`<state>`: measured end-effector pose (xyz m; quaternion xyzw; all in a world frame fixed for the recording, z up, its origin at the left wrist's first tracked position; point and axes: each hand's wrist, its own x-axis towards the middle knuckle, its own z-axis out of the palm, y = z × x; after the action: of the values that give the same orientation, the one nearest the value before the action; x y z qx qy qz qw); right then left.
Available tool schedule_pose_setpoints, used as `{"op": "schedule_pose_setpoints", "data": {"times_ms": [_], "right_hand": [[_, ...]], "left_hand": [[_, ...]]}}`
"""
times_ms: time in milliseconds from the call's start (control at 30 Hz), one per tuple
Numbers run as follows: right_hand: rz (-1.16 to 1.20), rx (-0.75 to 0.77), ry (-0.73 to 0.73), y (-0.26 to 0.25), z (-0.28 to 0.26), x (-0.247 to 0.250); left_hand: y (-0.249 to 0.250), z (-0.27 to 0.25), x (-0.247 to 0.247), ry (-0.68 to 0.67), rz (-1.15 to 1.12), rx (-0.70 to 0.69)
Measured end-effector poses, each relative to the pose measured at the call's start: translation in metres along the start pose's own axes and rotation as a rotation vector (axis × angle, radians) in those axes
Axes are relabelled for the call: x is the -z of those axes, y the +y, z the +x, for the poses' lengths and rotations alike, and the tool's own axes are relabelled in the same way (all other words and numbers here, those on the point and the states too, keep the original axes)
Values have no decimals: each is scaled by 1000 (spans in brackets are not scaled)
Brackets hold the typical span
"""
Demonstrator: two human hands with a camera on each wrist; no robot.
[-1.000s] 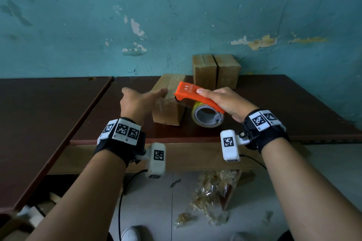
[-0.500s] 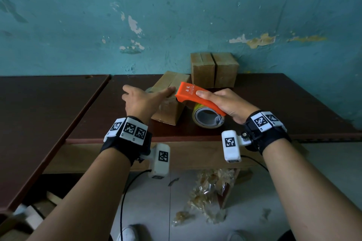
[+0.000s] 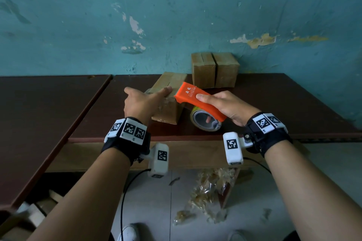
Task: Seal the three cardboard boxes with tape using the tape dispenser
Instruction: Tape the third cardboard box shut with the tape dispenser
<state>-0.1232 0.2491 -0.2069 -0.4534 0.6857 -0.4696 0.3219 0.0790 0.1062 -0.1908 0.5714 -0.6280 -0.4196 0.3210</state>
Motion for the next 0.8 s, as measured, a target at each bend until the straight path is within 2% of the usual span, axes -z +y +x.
{"op": "schedule_pose_setpoints", "data": {"times_ms": [367, 800], "right_hand": [[31, -14, -40, -2, -3, 6], [-36, -84, -1, 7, -17, 27]], "left_hand": [[0, 0, 2, -24, 27, -12], [-2, 4, 3, -33, 45, -30]]}}
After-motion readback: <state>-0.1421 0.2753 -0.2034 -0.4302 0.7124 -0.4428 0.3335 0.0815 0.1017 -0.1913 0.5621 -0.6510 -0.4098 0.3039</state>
